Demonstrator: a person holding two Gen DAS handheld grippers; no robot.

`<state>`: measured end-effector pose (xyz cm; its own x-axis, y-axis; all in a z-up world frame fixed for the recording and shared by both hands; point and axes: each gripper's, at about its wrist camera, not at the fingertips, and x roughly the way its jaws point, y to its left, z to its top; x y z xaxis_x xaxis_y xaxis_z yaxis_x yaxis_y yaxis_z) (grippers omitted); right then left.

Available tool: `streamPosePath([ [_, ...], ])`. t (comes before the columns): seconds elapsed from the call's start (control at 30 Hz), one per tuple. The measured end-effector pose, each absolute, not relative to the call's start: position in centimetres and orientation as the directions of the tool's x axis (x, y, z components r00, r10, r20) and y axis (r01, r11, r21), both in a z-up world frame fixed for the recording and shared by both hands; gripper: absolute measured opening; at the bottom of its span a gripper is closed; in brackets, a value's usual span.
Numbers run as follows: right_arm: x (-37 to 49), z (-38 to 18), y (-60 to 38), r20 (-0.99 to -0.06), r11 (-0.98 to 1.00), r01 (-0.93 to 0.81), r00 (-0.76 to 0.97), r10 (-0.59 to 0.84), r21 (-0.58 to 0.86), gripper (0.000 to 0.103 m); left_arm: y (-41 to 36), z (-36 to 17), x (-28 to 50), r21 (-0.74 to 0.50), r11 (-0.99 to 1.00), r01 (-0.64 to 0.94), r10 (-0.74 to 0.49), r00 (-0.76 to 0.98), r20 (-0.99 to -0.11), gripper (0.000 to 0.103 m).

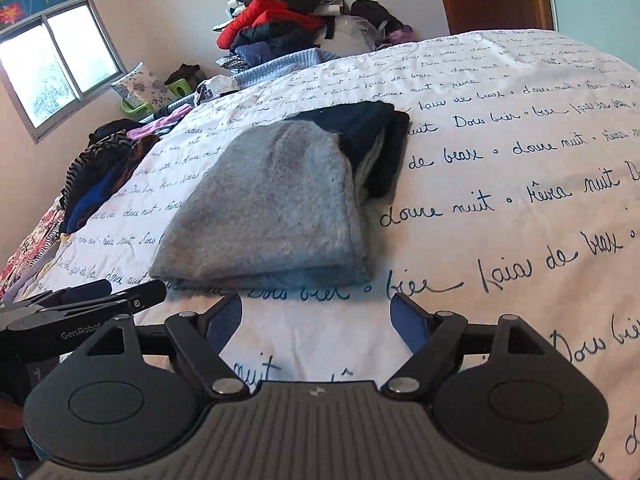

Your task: Fold small clothes

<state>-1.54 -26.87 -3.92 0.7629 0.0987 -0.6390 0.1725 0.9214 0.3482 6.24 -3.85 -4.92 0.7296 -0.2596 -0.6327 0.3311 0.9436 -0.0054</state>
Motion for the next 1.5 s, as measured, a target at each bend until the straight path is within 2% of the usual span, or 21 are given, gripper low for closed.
streamPosePath([
  [0.13,-2.6,-3.8,-25.1,-0.653,0.953,0.178,0.757,0.026,0.245,0.089,-2.7,-5.3,5.8,-0.108,0.944,0.313,-0.303,0.683,-0.664,0.083],
  [0.23,-3.1,-3.7,-23.8,-0.66,0.973,0.151,0.751,0.003,0.176,0.089,-2.7,-5.4,5.2,-0.077,0.955,0.287,-0.263,0.696,-0.668,0.083],
  [0.3,-3.6,-3.7,-23.3,-0.655,0.976,0.132,0.756,0.015,0.175,0.09,-2.8,-5.5,4.8,-0.046,0.959,0.278,-0.237,0.707,-0.667,0.083],
  [0.43,-3.9,-3.7,-22.8,-0.654,0.977,0.132,0.756,0.011,0.169,0.098,-2.5,-5.7,4.3,-0.044,0.966,0.254,-0.217,0.709,-0.671,0.083],
  [1.5,-4.6,-4.4,-22.8,-0.662,0.974,0.182,0.748,-0.047,0.137,0.098,-3.6,-5.8,3.1,0.043,0.977,0.211,-0.127,0.726,-0.676,0.085],
])
